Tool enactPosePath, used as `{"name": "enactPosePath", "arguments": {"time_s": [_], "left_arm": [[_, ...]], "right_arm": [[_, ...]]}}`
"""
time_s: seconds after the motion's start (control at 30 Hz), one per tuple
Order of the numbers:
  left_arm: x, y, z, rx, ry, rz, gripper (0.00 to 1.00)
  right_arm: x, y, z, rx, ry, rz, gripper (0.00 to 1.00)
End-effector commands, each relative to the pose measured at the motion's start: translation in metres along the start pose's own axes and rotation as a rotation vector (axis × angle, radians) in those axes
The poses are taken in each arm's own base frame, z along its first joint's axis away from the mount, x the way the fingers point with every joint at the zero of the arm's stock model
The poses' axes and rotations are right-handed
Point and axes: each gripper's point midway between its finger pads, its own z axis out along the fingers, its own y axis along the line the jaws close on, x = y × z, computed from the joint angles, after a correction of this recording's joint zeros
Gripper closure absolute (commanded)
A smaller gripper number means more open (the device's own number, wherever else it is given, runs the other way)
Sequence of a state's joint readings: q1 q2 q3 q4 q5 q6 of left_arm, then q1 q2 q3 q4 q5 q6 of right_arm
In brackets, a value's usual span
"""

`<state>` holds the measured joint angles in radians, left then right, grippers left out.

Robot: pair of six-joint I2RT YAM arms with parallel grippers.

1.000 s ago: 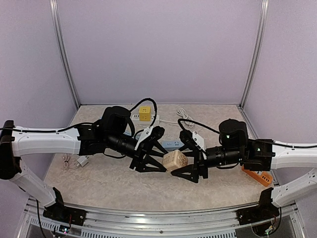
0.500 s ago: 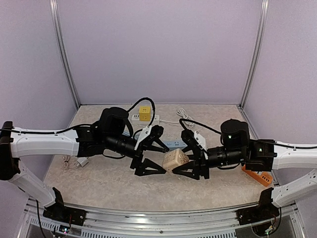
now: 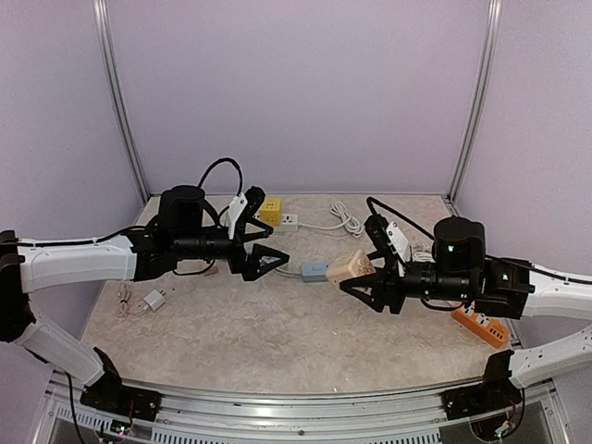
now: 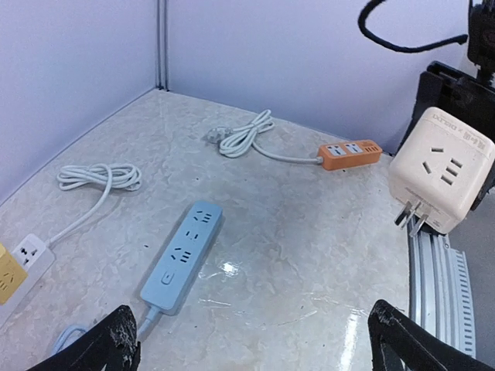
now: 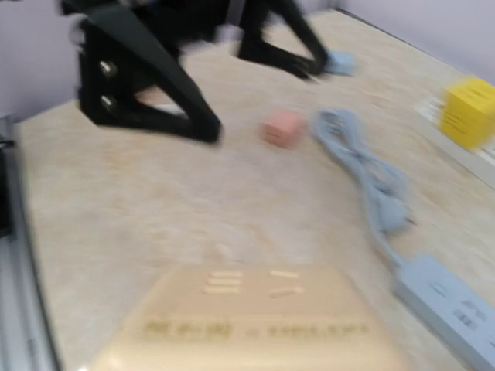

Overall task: Insert the plug
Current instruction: Pass from the left arm to the right, then move the socket to the center of the board.

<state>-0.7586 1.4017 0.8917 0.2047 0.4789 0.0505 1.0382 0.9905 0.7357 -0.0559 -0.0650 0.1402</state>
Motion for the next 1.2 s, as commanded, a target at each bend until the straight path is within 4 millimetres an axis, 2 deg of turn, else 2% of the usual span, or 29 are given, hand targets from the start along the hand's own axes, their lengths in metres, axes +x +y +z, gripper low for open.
{"name": "enactPosePath", "arguments": {"time_s": [0.0, 0.17, 0.33, 0.5, 0.7, 0.83, 1.03, 1.17], "left_arm": [[0.001, 0.035, 0.004, -0.063, -0.027, -0.120, 0.01], [-0.001, 0.076, 0.007, -0.034, -0.057, -0.249, 0.01], [0.012, 0.105, 0.029, -0.042, -0.012, -0.255, 0.01], [0.023, 0.112, 0.040, -0.034, -0.030, -0.144, 0.01], [0.043, 0.123, 0.049, -0.039, -0.020, -0.082, 0.01], [0.050, 0.131, 0.051, -0.045, -0.008, -0.091, 0.01], [0.060, 0.128, 0.063, 0.023, 0.066, -0.070, 0.01], [0.069, 0.124, 0.072, 0.048, 0.131, -0.002, 0.01]], "right_arm": [[0.001, -0.040, -0.008, 0.189, 0.000, 0.074, 1.00], [-0.003, -0.066, -0.009, 0.283, 0.008, 0.127, 1.00], [-0.001, -0.087, -0.009, 0.365, 0.035, 0.163, 1.00], [-0.007, -0.099, -0.011, 0.420, 0.029, 0.177, 1.00], [-0.005, -0.120, -0.012, 0.495, 0.048, 0.220, 1.00], [0.004, -0.132, -0.010, 0.514, 0.056, 0.280, 1.00], [0.020, -0.147, -0.005, 0.530, 0.119, 0.328, 1.00], [0.030, -0.155, -0.010, 0.567, 0.145, 0.347, 1.00]]}}
